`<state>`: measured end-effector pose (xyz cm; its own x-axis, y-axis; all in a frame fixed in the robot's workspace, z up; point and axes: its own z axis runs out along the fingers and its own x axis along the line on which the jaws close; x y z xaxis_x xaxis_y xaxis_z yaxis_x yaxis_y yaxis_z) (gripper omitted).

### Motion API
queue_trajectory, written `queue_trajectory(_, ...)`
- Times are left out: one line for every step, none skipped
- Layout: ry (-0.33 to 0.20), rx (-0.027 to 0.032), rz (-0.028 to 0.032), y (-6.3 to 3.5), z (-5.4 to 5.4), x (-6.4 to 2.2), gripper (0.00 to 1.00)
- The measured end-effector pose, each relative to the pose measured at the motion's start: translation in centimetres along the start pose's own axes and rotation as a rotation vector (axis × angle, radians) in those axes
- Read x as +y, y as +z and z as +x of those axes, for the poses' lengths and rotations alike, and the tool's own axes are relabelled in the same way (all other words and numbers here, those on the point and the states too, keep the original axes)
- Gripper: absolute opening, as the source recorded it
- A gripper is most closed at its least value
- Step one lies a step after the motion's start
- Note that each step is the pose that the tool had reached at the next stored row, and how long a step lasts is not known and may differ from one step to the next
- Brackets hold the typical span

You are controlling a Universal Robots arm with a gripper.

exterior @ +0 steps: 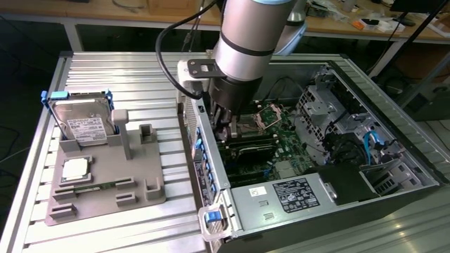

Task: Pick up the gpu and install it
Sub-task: 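Press down on the gpu until it lock into place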

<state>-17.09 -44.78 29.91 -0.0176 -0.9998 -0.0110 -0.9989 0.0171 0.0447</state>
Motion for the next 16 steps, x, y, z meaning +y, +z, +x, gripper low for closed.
queue_trajectory(0.0, 0.0025, -0.0052, -0.01, 0.0, -0.38, 0.11)
queue_trajectory(0.0, 0.0042, -0.0109, -0.03, 0.0, -0.82, 0.11)
queue_trajectory(0.0, 0.006, -0.0157, -0.05, 0.0, -1.25, 0.11)
queue_trajectory(0.001, 0.0081, -0.0204, -0.06, 0.0, -1.57, 0.11)
queue_trajectory(0.001, 0.0105, -0.024, -0.07, 0.0, -1.76, 0.11)
queue_trajectory(0.001, 0.0132, -0.0258, -0.14, -0.1, -1.8, 0.11)
queue_trajectory(0.001, 0.0161, -0.0267, -0.36, -0.2, -1.79, 0.11)
queue_trajectory(0.001, 0.0177, -0.0267, -0.71, -0.2, -1.78, 0.11)
queue_trajectory(0.001, 0.0191, -0.0266, -1.04, -0.3, -1.76, 0.11)
queue_trajectory(0.001, 0.0214, -0.0267, -1.19, -0.3, -1.76, 0.11)
queue_trajectory(0.001, 0.0229, -0.0264, -1.23, -0.3, -1.76, 0.11)
queue_trajectory(0.001, 0.023, -0.0264, -1.22, -0.3, -1.76, 0.11)
queue_trajectory(0.001, 0.0233, -0.0266, -1.23, -0.3, -1.77, 0.11)
queue_trajectory(0.001, 0.0234, -0.0302, -1.24, -0.3, -1.87, 0.11)
queue_trajectory(0.002, 0.0235, -0.0383, -1.24, -0.2, -2.03, 0.11)
queue_trajectory(0.002, 0.0236, -0.0472, -1.25, -0.2, -2.21, 0.11)
